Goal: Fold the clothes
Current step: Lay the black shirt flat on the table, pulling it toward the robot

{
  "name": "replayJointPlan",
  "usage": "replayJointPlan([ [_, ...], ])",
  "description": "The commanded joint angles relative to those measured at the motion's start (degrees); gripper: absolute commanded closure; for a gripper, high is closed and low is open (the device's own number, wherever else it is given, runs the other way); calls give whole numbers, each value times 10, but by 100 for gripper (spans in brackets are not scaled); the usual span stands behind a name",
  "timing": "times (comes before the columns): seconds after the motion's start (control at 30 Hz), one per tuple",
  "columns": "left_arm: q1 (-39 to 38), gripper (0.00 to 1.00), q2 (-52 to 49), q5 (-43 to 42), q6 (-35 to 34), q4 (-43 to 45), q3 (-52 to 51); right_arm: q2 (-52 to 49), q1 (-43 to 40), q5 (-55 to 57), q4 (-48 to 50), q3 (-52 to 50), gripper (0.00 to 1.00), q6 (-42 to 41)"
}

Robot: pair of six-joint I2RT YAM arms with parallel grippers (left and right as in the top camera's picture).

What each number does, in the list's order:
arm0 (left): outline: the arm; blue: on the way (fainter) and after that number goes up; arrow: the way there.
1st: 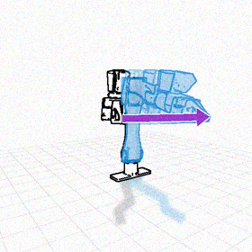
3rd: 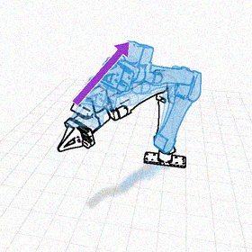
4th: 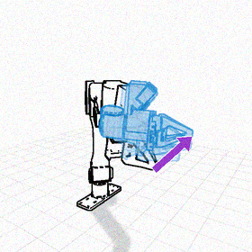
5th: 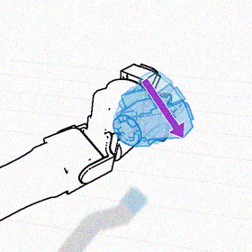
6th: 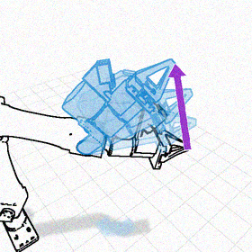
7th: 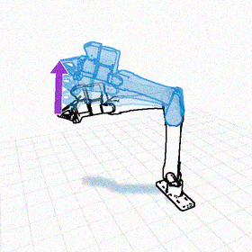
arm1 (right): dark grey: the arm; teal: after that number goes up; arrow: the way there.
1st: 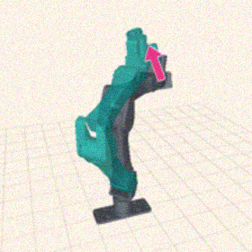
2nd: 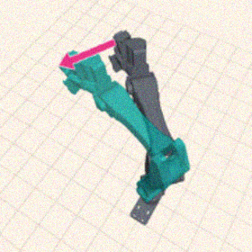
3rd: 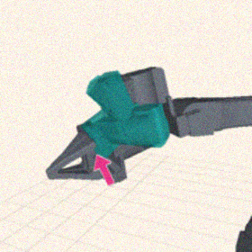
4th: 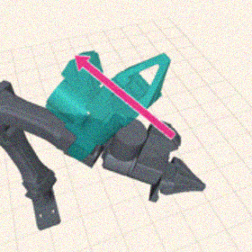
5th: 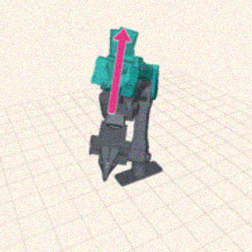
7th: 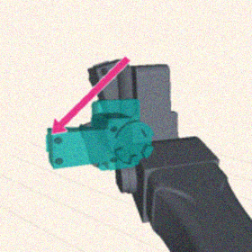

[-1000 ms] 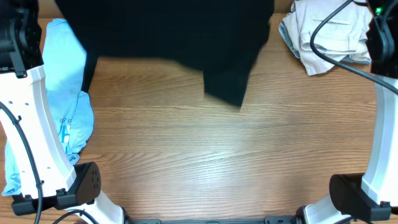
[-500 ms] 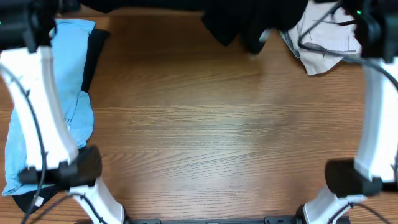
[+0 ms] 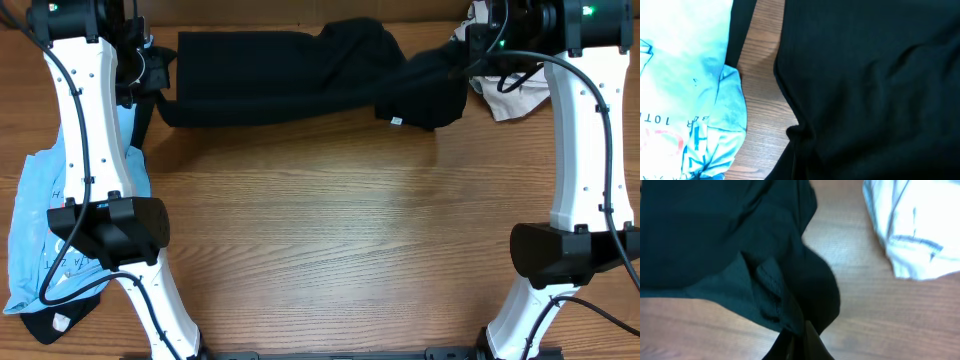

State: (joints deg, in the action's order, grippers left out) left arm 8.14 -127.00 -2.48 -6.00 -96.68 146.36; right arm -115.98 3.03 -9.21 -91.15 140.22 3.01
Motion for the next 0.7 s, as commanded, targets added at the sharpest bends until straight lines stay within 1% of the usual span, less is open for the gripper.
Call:
replayJointPlan([
  [0.0,4,96,57,-17,-2,-1,-10,42,-5,-25,-29,11,96,-9],
  [0.07,4,96,87,-19,-4,-1,-35,54,-5,-25,-59,11,96,-21],
  [0.1,4,96,105,-14,-4,-1,-54,64,-5,-26,-59,3,96,-35],
  [0.17,4,96,143,0,-5,-1,-100,83,-5,-42,-59,-14,96,-37],
  [0.3,4,96,223,14,-9,-1,-218,136,-3,-46,-59,-84,96,-69],
  [0.43,4,96,299,14,-20,9,-338,209,-4,-43,-57,-203,96,-76],
  [0.57,3,96,383,-3,-42,38,-459,299,-4,-44,-37,-359,96,-80],
  [0.67,3,96,447,-10,-73,57,-539,363,-3,-51,-13,-482,96,-93],
])
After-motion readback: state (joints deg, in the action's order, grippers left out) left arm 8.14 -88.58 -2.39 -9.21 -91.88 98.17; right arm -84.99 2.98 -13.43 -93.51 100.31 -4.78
